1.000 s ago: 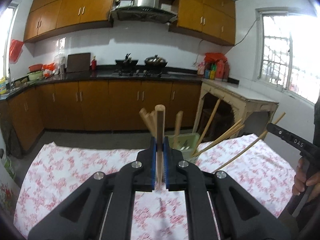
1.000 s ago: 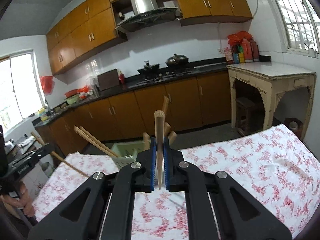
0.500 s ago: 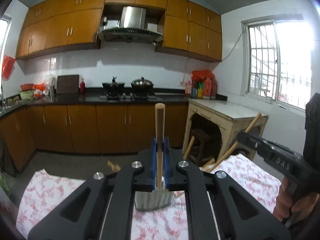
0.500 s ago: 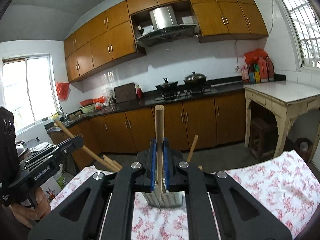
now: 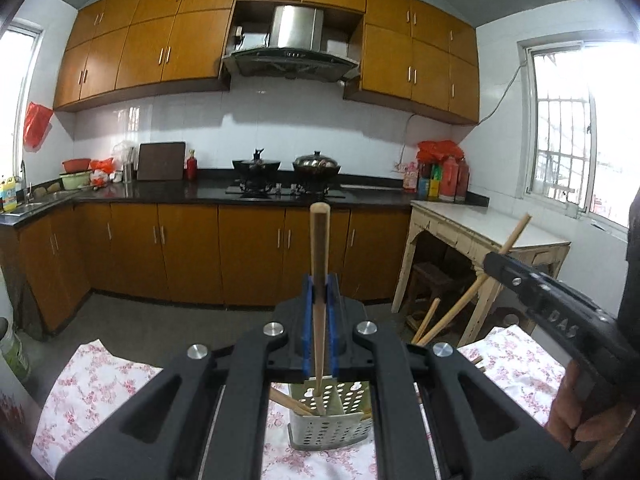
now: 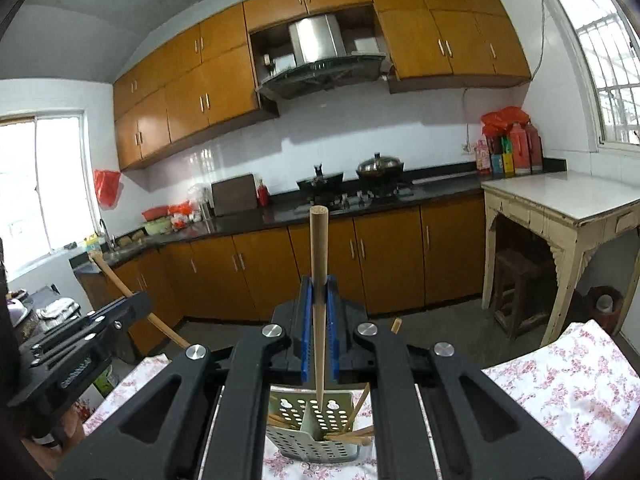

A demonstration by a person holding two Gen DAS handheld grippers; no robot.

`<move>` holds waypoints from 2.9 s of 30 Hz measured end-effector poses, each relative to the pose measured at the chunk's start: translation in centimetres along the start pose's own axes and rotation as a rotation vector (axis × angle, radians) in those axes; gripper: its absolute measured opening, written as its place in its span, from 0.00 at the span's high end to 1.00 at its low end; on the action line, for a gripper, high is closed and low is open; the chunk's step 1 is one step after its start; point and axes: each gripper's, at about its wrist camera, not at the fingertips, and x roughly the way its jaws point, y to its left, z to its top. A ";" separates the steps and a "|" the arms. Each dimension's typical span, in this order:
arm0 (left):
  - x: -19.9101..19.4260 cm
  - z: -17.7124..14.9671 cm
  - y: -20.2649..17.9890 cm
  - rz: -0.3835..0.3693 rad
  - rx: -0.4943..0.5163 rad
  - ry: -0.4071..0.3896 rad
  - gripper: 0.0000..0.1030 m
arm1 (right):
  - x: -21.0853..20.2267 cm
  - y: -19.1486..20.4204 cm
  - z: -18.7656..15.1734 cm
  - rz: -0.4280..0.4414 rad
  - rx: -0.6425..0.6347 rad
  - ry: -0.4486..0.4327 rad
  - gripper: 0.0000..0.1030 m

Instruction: Organize utensils

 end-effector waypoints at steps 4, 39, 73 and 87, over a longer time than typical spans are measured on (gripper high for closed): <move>1.5 -1.0 0.8 0.001 0.000 0.036 0.93 | 2.5 -0.3 -2.0 -0.013 0.003 0.067 0.93; 2.4 -2.5 4.3 0.044 -0.056 0.086 0.49 | 2.9 -0.8 -3.3 -0.032 0.049 0.098 0.52; -21.2 -18.9 3.6 0.081 0.046 0.027 0.04 | -18.4 3.9 -15.9 -0.076 -0.151 -0.054 0.02; -25.1 -25.5 4.6 0.151 -0.052 0.071 0.04 | -21.3 2.6 -22.8 -0.082 -0.076 0.089 0.02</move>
